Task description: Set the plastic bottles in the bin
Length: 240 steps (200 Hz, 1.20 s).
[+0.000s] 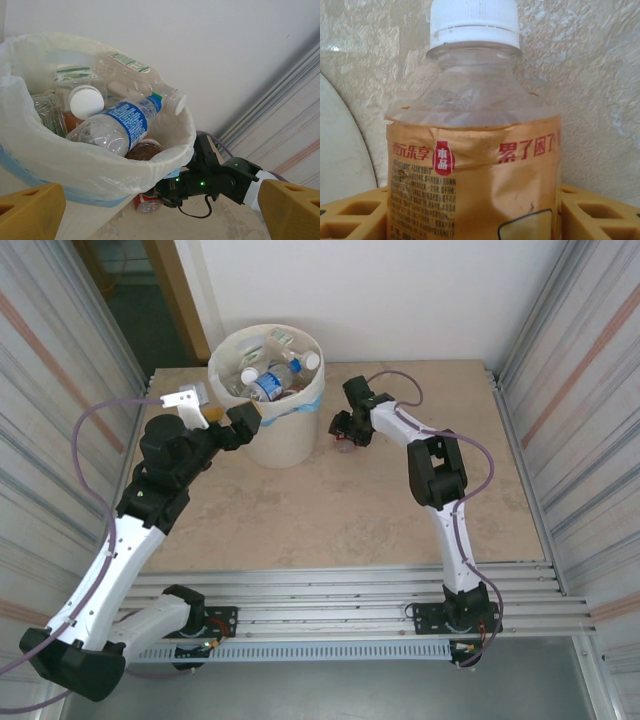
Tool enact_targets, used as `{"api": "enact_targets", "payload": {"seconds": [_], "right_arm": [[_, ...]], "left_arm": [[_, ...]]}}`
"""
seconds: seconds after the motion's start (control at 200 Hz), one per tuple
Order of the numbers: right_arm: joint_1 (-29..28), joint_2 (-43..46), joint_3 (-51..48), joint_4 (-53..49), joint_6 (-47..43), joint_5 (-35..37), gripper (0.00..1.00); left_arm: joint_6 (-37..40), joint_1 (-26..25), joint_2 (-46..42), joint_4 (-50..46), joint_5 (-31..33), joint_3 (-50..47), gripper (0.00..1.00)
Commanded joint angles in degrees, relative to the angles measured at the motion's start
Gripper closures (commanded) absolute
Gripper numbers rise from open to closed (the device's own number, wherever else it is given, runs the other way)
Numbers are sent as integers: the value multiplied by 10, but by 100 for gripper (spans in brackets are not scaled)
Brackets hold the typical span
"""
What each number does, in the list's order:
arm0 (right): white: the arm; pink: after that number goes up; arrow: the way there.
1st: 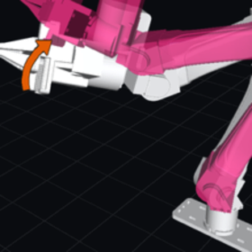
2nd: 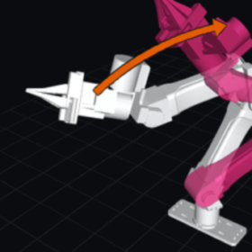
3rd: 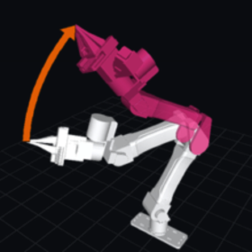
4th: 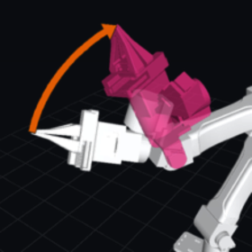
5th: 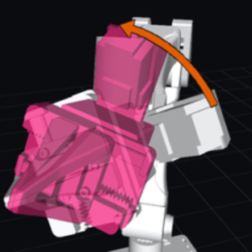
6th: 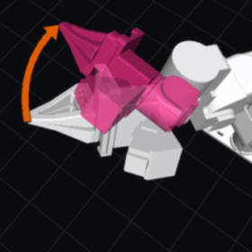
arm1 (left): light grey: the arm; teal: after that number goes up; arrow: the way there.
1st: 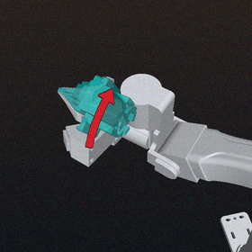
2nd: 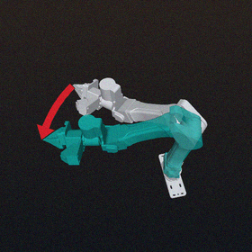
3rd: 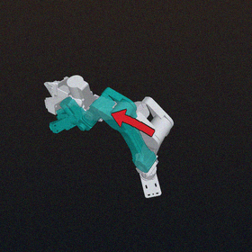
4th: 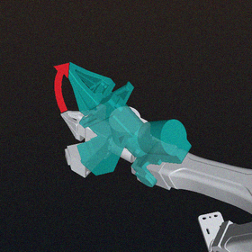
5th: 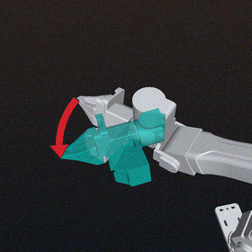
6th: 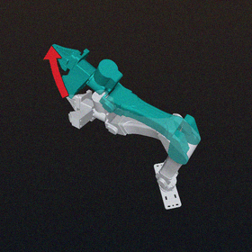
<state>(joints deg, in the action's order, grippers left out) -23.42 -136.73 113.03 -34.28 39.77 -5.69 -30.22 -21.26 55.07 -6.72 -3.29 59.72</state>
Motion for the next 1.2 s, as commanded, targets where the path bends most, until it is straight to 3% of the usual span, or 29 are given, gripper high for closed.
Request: {"api": "enact_targets", "payload": {"seconds": [0.0,0.281,0.481,0.706,0.907,1.197], "right_arm": [[7,28,-30,-21,-13,-8,44],[12,134,-150,30,-52,-16,55],[8,292,-292,130,-88,-21,56],[-36,482,-428,248,-167,-2,55],[-102,597,-478,305,-249,26,55],[-159,673,-501,343,-307,33,53]], "left_arm": [[-11,-4,-5,7,8,-8,1],[-18,-6,-3,5,4,-7,1],[-12,-19,0,-4,6,8,1],[5,-41,32,-25,-19,53,1],[43,-75,88,-62,-79,132,3],[96,-120,173,-134,-145,240,12]]}}
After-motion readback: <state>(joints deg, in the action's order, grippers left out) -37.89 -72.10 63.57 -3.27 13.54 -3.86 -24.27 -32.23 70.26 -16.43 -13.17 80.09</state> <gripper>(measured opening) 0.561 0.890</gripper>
